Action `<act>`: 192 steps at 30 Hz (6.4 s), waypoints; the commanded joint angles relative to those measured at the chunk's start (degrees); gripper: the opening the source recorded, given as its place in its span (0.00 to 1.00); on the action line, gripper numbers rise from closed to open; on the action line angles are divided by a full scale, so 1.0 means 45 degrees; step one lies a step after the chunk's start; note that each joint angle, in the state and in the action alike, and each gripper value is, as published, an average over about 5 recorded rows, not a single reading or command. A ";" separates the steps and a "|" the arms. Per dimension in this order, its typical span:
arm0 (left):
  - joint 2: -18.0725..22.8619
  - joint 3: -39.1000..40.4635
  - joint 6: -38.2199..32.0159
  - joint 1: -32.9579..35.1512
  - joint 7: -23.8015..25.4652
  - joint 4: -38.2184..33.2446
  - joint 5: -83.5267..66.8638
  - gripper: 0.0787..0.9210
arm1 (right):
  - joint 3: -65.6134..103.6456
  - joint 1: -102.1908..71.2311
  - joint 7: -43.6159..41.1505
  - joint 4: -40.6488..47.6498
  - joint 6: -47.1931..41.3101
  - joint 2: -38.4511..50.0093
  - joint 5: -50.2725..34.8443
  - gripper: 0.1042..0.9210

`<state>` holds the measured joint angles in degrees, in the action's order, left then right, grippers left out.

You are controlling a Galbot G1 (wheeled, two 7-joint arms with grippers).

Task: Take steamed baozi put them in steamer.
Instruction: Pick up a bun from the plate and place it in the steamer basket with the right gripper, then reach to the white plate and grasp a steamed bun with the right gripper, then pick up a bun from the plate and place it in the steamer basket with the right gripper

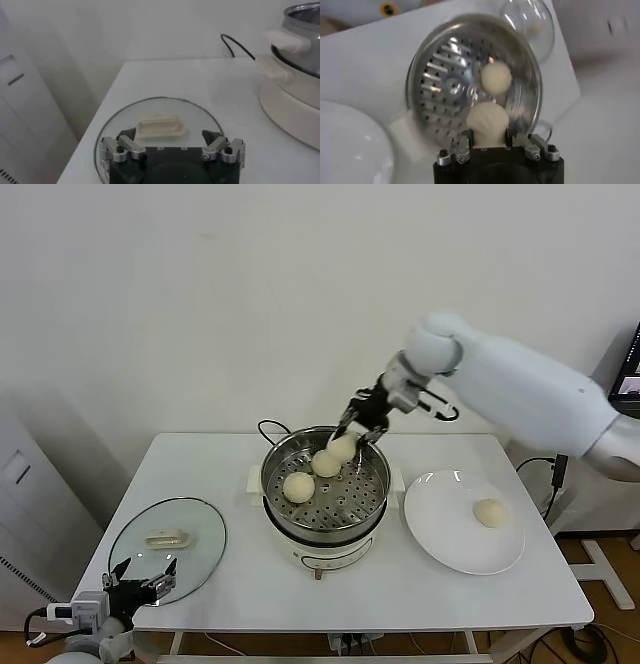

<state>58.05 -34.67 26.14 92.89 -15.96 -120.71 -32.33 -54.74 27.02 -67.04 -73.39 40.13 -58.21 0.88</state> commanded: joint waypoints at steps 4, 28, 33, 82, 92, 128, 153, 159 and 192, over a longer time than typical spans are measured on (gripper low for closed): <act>-0.0019 0.0004 -0.0012 -0.0017 0.0003 0.0012 0.0008 0.88 | -0.0325 -0.0775 0.0190 -0.1124 0.2187 -0.1091 0.1765 0.38; -0.0057 -0.0030 -0.0066 0.0018 0.0006 0.0026 -0.0023 0.88 | 0.0112 -0.2916 0.0086 -0.1581 0.2194 -0.0380 0.3395 0.52; -0.0064 -0.0061 -0.0077 0.0024 0.0007 0.0021 -0.0028 0.88 | 0.0417 -0.2816 0.0120 -0.1533 0.2194 -0.0404 0.3411 0.69; -0.0131 -0.0151 -0.0105 -0.0001 0.0007 -0.0003 -0.0053 0.88 | 0.3397 -0.4400 -0.1934 0.7980 -0.5287 0.2308 0.2888 0.88; -0.0253 -0.0011 -0.0061 -0.0116 0.0016 -0.0040 -0.0054 0.88 | 0.4686 -0.5362 -0.1202 0.8659 -0.4728 0.2149 0.4000 0.88; -0.0332 0.0135 -0.0122 -0.0177 0.0025 -0.0047 -0.0090 0.88 | 0.6538 -0.6290 -0.0022 0.9852 -0.4505 0.1443 0.4925 0.51; -0.0130 0.0003 0.0005 -0.0027 -0.0198 -0.0189 0.0039 0.88 | -0.5863 0.3901 -0.0630 0.1374 -1.1201 0.3355 -0.7516 0.46; -0.0114 0.0090 0.0024 -0.0071 -0.0202 -0.0252 0.0067 0.88 | -0.7089 0.5348 0.0093 0.0535 -1.2565 0.2533 -0.9058 0.46; 0.0036 0.0167 0.0028 -0.0163 -0.0206 -0.0244 0.0080 0.88 | -0.6666 0.2389 0.3808 -0.0245 -1.5471 0.0429 -0.9901 0.46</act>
<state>58.16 -33.92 26.22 92.17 -16.88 -121.90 -31.99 -85.64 42.26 -52.72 -75.13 -27.31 -54.83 -44.01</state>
